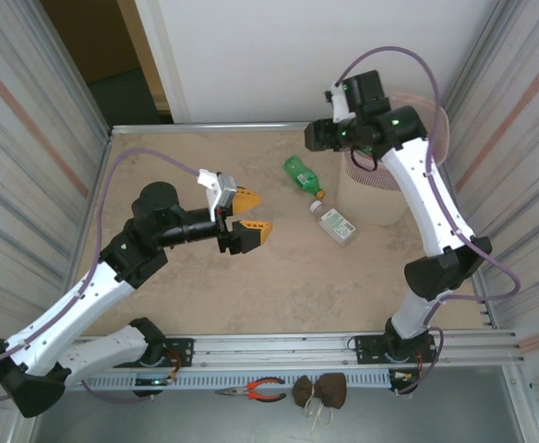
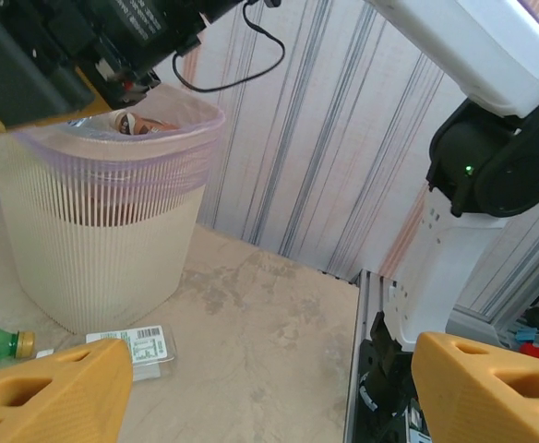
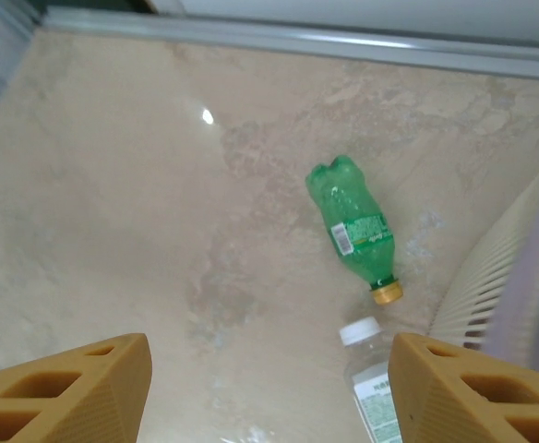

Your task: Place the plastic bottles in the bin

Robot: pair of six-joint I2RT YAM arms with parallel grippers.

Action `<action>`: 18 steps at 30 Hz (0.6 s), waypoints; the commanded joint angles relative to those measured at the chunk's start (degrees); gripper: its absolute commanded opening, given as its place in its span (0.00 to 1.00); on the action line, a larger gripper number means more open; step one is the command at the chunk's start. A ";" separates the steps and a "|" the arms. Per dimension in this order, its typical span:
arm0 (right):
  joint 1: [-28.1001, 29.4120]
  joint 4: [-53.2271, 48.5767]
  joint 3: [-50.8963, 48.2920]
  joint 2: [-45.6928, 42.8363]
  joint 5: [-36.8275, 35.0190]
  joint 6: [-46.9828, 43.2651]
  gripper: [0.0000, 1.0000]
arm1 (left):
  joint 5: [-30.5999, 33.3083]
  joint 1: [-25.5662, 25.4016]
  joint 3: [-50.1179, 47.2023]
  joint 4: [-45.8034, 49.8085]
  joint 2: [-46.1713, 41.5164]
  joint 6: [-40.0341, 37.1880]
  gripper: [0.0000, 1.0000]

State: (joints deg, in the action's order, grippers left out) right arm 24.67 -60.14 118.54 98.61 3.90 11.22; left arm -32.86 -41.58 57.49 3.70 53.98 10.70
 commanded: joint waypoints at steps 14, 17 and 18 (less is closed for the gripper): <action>14.86 -11.35 -4.37 11.64 -29.06 -15.22 0.65 | 0.88 0.45 -0.79 -0.02 -1.13 0.82 0.80; 14.83 -12.37 -4.61 15.52 -30.06 -15.13 0.65 | 1.07 0.54 -1.20 0.03 -1.70 0.93 0.80; 14.72 -12.37 -4.77 16.69 -30.15 -15.17 0.65 | 1.23 0.54 -1.34 0.05 -1.81 1.07 0.80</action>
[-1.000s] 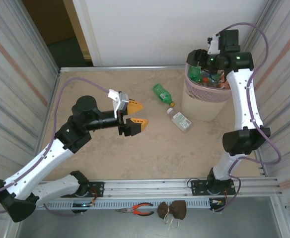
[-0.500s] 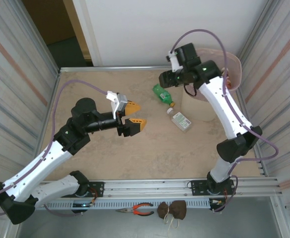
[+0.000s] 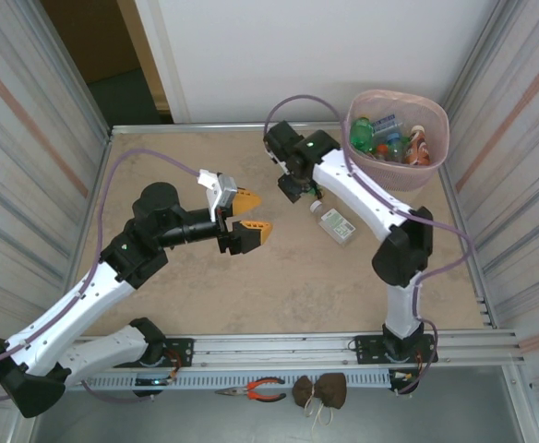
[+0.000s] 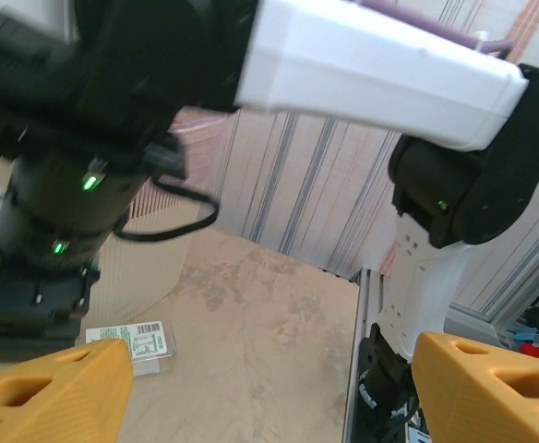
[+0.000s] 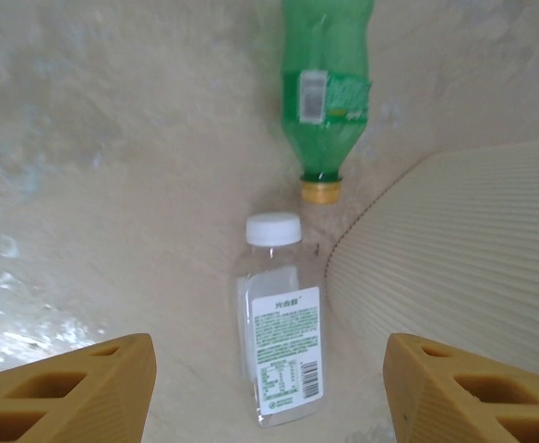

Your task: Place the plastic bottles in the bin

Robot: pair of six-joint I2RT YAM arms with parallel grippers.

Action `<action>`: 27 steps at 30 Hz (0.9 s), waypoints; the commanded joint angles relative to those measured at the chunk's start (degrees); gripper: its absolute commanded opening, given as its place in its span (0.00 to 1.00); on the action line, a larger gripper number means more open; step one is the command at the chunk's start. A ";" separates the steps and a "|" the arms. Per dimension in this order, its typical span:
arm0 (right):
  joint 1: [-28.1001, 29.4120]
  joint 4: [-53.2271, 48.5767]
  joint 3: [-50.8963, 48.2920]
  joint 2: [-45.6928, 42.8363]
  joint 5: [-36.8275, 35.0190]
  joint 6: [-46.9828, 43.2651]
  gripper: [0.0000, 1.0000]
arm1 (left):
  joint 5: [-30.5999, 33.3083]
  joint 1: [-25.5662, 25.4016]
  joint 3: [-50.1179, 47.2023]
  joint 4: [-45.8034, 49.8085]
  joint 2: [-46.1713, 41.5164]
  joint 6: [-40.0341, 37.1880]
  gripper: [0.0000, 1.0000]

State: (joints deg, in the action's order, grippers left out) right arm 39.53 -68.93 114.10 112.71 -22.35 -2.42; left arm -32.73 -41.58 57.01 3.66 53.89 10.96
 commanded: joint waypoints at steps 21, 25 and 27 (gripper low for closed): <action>-5.83 -5.26 6.57 22.50 0.31 -0.30 0.67 | 1.53 0.63 -1.69 -0.41 -2.16 1.52 0.80; -6.56 -5.42 7.31 24.56 1.02 -0.49 0.66 | 1.94 0.61 -2.04 -0.07 -2.80 1.63 0.80; -6.88 -5.52 7.46 25.36 1.68 -0.49 0.66 | 1.99 0.64 -2.08 -0.06 -2.91 1.61 0.80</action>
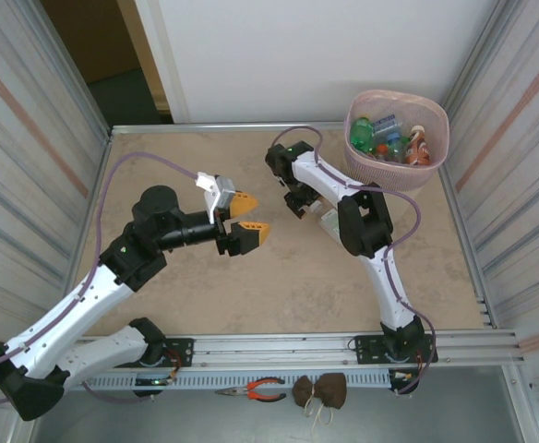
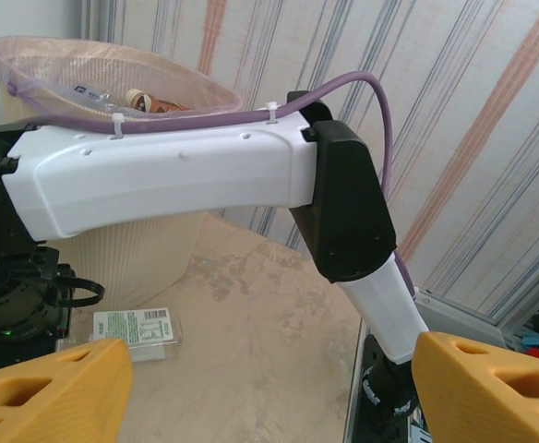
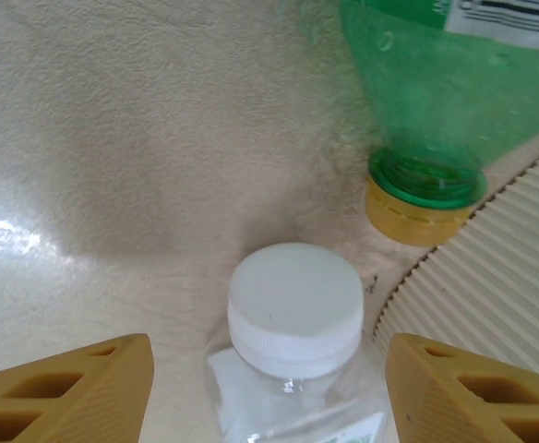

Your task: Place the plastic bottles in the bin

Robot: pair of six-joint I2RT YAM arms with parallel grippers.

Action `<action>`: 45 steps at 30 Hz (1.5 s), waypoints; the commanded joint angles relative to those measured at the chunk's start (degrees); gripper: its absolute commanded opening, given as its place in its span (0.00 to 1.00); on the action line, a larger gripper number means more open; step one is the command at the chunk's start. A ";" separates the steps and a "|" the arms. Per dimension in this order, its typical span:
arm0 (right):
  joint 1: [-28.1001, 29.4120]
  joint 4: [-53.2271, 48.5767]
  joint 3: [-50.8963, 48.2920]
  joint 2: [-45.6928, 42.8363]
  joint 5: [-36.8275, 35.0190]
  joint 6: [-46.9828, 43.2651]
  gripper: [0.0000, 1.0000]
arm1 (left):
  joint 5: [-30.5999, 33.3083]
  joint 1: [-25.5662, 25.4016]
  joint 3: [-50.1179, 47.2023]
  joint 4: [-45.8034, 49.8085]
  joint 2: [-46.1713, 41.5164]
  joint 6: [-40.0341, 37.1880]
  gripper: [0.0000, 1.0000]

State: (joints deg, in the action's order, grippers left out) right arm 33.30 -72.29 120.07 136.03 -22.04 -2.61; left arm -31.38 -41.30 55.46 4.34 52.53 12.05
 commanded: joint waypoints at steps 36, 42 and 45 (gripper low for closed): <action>-1.58 0.53 -1.51 -5.10 11.85 0.64 0.45 | 0.44 0.36 1.20 -0.58 -0.82 1.35 0.79; -2.17 3.23 -1.85 -12.78 22.66 2.04 0.46 | 0.23 0.43 1.34 -1.37 0.19 1.31 0.79; -2.63 5.06 -2.34 -16.75 28.85 2.67 0.46 | 0.26 0.43 1.23 -1.94 0.55 1.41 0.79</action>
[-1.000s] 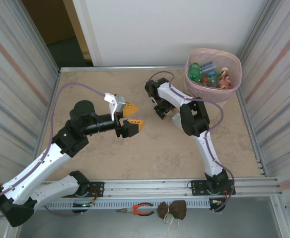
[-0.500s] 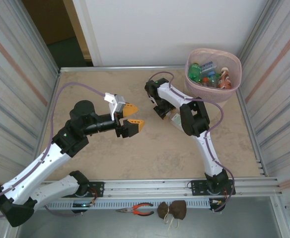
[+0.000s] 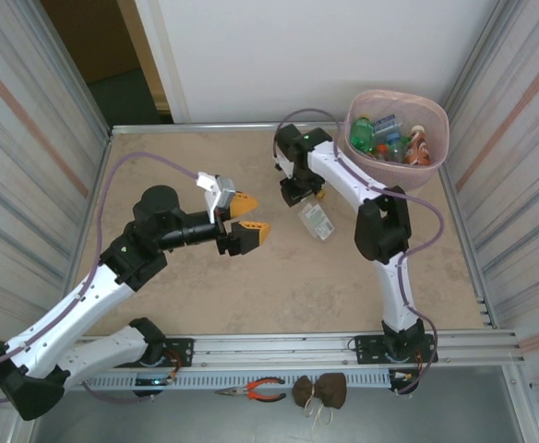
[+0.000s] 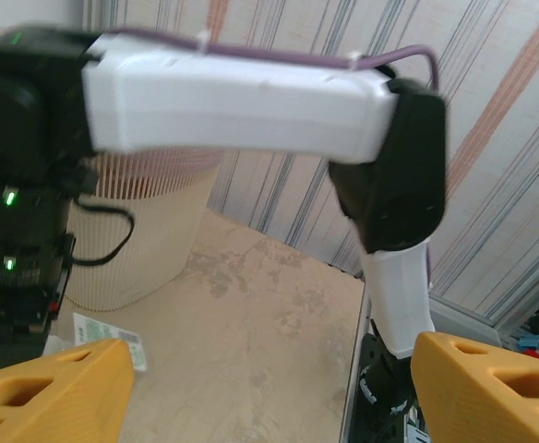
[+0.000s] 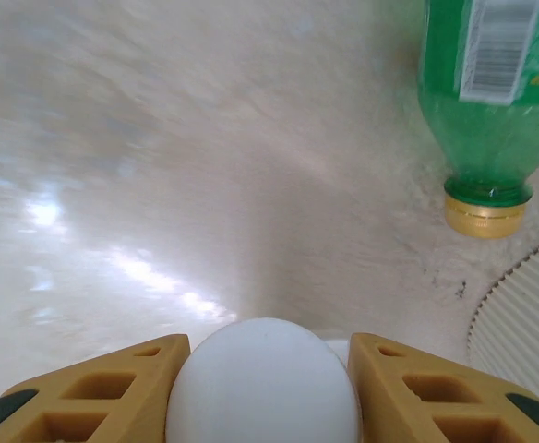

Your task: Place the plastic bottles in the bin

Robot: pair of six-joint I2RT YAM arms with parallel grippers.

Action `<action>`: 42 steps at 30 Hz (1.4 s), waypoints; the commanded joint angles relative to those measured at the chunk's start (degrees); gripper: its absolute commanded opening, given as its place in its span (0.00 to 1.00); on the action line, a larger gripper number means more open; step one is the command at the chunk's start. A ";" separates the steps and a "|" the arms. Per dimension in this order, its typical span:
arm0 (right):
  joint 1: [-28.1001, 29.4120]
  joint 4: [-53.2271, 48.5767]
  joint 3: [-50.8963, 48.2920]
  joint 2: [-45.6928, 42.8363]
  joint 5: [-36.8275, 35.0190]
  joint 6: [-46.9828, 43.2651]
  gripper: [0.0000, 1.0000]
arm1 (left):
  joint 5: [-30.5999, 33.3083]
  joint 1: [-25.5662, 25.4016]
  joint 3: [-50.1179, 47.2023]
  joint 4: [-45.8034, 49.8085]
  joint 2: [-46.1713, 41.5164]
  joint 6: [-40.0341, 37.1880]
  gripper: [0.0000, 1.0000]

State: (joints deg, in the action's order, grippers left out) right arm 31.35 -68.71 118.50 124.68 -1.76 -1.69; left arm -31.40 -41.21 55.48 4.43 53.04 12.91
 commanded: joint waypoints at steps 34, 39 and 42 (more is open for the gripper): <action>-14.38 12.13 2.47 -40.97 1.52 8.36 0.35 | -1.01 0.67 0.40 -4.68 2.13 0.23 0.80; -22.10 10.67 0.26 -43.00 -1.14 7.60 0.35 | -1.56 0.99 0.51 -4.94 2.74 0.23 0.80; -26.72 10.52 -2.17 -44.26 -1.52 7.72 0.34 | -1.68 1.13 0.31 -5.37 2.90 0.36 0.80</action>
State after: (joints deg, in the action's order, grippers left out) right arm 7.44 -57.17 118.21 81.69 -0.75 5.78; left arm -31.88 -40.53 55.48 1.93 55.86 12.93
